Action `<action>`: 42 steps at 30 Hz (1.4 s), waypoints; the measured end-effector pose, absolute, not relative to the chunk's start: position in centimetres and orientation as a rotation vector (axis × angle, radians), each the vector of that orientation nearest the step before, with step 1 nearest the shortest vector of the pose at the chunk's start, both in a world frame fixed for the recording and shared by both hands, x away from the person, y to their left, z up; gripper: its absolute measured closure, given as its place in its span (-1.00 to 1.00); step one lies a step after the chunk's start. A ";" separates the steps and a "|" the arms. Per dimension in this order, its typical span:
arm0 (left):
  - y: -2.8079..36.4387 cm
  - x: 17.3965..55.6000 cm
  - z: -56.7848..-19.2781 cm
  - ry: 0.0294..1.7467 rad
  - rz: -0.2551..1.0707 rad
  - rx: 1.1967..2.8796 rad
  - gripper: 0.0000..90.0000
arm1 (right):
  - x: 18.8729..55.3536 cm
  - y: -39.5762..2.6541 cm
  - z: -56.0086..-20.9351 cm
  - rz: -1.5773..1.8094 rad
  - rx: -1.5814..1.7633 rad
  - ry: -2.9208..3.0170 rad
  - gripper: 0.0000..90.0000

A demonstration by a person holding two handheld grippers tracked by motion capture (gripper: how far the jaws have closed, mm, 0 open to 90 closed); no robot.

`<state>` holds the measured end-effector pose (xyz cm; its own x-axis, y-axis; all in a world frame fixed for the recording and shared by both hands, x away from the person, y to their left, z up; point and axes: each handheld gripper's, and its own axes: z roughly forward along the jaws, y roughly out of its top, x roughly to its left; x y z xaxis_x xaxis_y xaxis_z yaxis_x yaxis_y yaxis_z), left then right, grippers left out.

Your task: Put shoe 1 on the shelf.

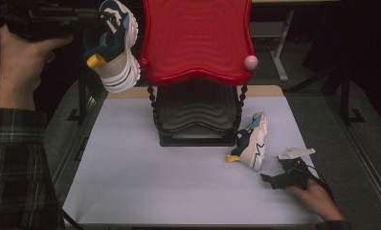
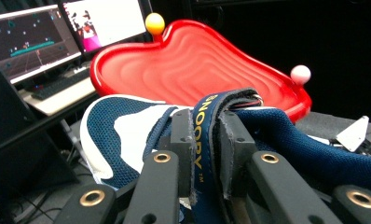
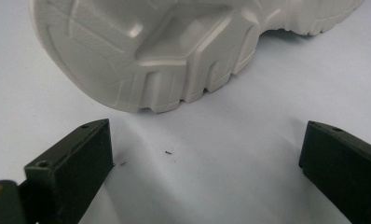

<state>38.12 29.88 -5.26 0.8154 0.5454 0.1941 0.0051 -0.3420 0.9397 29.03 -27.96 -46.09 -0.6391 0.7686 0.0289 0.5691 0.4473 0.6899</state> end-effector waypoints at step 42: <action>14.8 47.9 -5.2 0.222 0.517 1.982 0.67 | 29.0 -27.9 -46.1 0.986 1.147 2.412 -0.95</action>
